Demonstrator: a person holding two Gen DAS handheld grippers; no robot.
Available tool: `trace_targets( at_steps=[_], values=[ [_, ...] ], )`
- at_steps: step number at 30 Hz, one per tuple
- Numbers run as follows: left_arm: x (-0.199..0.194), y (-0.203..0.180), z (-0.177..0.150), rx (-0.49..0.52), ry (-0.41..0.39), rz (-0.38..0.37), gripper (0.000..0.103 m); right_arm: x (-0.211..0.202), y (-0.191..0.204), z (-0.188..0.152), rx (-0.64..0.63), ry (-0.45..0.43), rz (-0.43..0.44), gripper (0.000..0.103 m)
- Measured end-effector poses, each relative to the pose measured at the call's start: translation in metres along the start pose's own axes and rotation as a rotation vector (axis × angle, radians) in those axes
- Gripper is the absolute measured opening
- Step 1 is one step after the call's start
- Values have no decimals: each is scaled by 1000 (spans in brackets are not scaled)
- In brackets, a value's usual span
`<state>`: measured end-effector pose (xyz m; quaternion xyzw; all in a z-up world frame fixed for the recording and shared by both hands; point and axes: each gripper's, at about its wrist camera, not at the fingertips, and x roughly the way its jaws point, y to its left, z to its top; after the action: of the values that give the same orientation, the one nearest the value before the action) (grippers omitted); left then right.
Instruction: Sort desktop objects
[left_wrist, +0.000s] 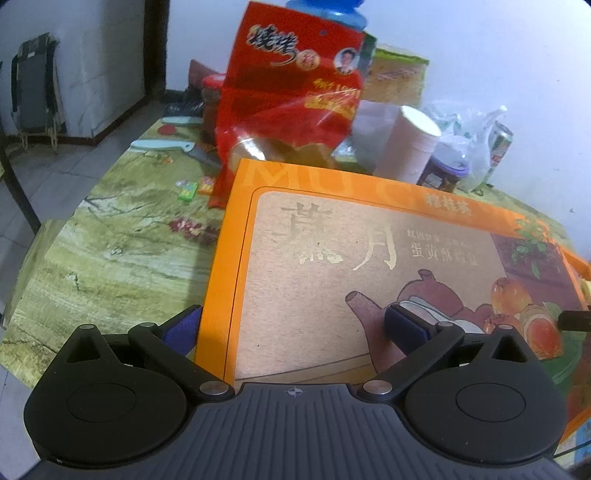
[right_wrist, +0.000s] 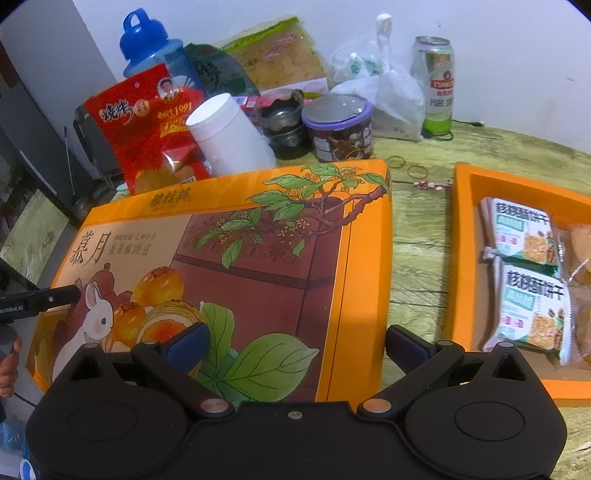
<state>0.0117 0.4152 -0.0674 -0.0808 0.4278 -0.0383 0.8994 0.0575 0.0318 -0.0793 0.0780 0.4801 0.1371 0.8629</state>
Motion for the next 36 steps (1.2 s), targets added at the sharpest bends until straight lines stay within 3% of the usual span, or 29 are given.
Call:
trace_targets(
  at_steps=[14, 36],
  values=[
    [-2, -63, 6, 44, -22, -79, 103, -48, -45, 1, 35, -41, -59, 102],
    [37, -184, 11, 121, 32, -153, 103, -81, -157, -4, 133, -70, -137, 102]
  ],
)
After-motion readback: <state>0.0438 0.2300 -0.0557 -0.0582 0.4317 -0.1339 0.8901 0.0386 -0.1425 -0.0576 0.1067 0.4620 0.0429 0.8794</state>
